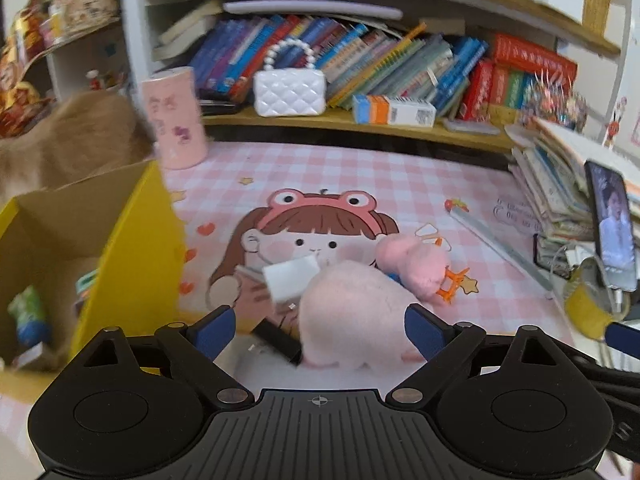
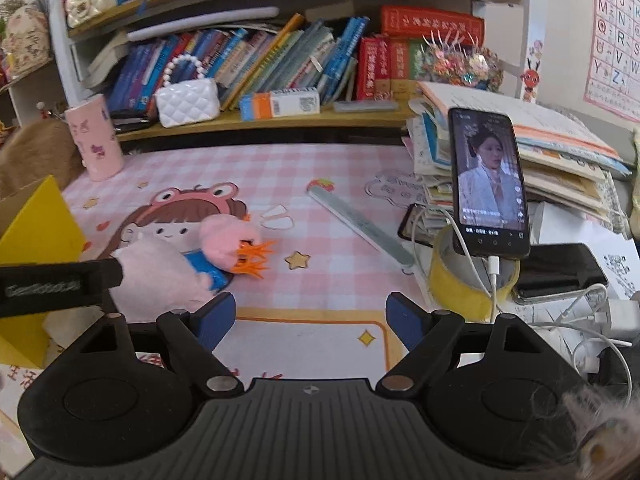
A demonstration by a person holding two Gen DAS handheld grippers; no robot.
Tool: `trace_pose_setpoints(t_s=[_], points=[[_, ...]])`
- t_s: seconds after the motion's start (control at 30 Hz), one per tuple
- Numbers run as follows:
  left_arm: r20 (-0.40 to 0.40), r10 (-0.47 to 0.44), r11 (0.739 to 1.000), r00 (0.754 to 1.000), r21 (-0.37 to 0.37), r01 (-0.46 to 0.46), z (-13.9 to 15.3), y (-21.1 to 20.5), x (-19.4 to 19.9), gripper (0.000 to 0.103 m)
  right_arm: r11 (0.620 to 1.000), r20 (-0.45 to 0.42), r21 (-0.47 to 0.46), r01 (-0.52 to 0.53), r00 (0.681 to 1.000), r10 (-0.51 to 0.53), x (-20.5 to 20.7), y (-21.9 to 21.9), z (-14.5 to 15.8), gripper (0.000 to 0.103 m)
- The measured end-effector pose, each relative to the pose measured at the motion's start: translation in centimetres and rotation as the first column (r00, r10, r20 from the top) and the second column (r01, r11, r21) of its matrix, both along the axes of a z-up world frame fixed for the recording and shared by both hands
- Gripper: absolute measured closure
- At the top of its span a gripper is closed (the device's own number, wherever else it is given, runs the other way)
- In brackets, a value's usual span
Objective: Organize objects
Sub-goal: 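Grasp the pink pig plush with the left gripper while the right gripper grasps the pink chick toy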
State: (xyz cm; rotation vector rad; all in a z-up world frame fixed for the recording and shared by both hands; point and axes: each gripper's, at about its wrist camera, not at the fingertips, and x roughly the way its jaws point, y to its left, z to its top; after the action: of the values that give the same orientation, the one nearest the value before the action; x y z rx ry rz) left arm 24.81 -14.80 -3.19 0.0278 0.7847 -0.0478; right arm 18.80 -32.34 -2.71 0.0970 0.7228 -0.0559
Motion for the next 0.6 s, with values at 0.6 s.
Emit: trace_pose_setpoints(t_s=[0.6], points=[[-0.072, -0.064, 0.997, 0.995, -0.045, 0.061, -3.5, -2.1, 4.1, 0.032, 1.0, -0.039, 0.005, -0.003, 0.999, 0.003, 0.5, -1.0, -1.1, 0.021]])
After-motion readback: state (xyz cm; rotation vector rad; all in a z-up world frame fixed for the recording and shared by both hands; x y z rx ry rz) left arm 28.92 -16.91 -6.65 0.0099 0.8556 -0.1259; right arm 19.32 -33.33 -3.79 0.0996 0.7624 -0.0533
